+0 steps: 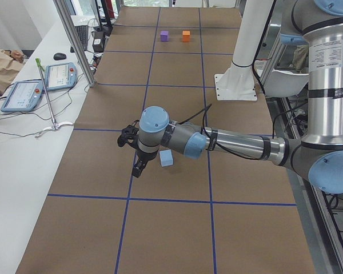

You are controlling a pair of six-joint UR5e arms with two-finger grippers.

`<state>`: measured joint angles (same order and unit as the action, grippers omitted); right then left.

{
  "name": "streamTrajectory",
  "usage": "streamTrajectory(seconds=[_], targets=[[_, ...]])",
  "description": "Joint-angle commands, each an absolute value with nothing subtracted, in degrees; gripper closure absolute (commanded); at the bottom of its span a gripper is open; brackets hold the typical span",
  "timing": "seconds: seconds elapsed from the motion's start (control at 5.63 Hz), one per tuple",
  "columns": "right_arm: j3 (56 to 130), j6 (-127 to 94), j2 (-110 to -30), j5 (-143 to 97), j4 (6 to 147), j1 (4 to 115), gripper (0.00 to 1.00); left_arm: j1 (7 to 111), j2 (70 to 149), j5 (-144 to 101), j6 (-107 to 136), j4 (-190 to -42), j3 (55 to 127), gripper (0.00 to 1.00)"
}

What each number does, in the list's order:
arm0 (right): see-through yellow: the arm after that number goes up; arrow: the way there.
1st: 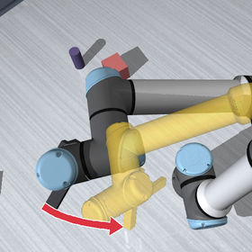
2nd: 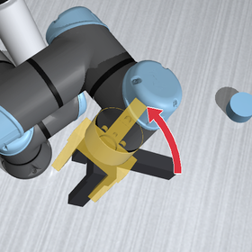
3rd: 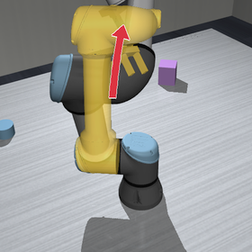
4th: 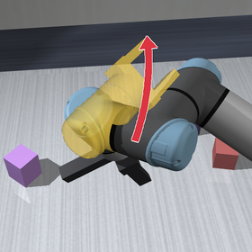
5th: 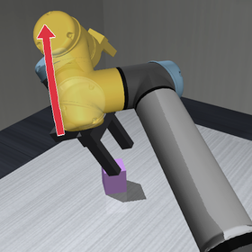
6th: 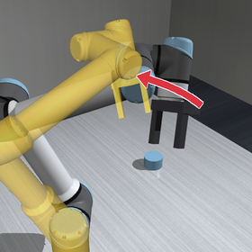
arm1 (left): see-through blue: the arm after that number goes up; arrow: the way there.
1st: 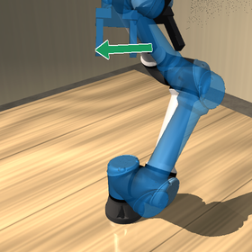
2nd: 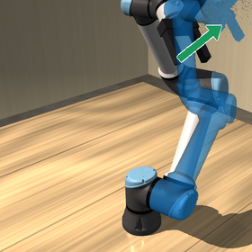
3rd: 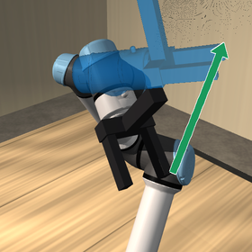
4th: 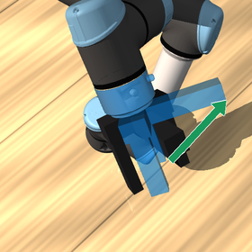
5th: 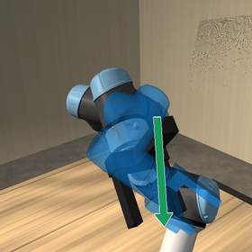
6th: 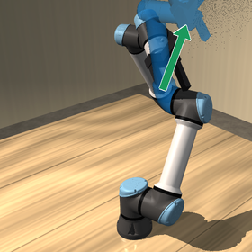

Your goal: Place blue block between orange and purple blocks

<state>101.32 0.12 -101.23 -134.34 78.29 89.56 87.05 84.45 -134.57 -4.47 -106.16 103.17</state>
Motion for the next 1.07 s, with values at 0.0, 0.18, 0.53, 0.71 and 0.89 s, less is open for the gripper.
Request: streamTrajectory(seconds=[0.0, 0.18, 0.53, 0.71, 0.89], targets=[[101.3, 0.3, -101.6, -134.3, 77.9, 89.6, 0.00, 85.1, 84.0, -140.2, -1.1, -107.8, 101.5, 0.00], [101.4, 0.4, -101.9, -134.4, 77.9, 89.6, 0.00, 81.4, 84.0, -143.7, 10.3, -108.6, 100.1, 0.00], [101.3, 0.6, -102.0, -134.4, 77.9, 89.6, 0.00, 70.7, 84.1, -140.0, 36.5, -116.6, 100.1, 0.00], [101.3, 0.6, -102.0, -134.4, 77.9, 89.6, 0.00, 65.2, 84.0, -132.9, 44.0, -119.8, 100.1, 0.00], [101.3, 0.5, -101.9, -134.4, 77.8, 89.5, 0.00, 60.3, 84.0, -125.5, 49.8, -120.2, 100.5, 0.00]])
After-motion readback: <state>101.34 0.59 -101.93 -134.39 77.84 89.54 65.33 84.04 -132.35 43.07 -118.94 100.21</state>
